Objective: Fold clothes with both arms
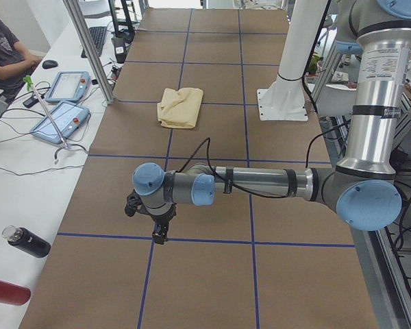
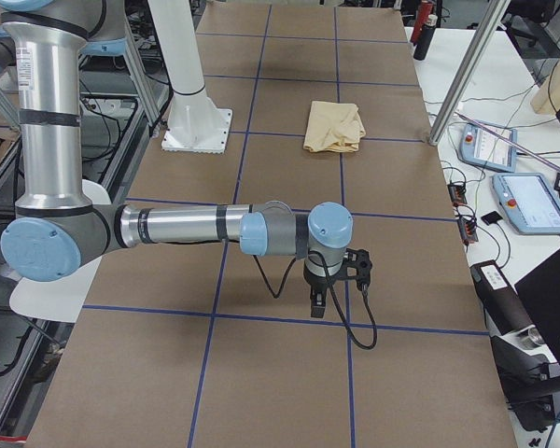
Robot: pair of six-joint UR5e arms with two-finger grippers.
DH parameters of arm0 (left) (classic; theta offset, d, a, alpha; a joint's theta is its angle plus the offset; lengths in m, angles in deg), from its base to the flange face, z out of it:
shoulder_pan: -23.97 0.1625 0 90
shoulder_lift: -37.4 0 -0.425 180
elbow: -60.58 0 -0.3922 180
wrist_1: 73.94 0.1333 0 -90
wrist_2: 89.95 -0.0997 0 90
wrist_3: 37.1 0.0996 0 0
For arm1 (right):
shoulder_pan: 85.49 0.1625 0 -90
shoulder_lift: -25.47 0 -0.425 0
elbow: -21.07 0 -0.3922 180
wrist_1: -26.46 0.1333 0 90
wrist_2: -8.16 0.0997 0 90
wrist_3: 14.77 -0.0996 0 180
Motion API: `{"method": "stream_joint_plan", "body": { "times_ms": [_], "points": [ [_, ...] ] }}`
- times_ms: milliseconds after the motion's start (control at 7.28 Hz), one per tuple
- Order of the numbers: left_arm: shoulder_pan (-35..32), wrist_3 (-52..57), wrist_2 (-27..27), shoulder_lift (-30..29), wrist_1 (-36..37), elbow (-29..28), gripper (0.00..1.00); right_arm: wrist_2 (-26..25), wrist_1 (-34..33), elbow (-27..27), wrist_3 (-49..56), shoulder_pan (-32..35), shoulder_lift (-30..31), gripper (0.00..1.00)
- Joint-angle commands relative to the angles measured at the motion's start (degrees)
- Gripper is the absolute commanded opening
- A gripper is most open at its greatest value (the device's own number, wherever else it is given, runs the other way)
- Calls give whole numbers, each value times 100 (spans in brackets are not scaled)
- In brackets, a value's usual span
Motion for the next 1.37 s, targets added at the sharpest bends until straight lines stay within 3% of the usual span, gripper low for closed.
{"method": "stream_joint_plan", "body": {
  "times_ms": [0,275,1237],
  "points": [
    [2,-117,21,-49,8,7,99,20,232,5,-315,-124,5,100],
    [2,-118,13,-58,8,7,99,3,505,22,-589,-265,14,100],
    [2,-126,-66,-76,17,25,99,73,427,22,-598,-283,23,100]
  ]
}}
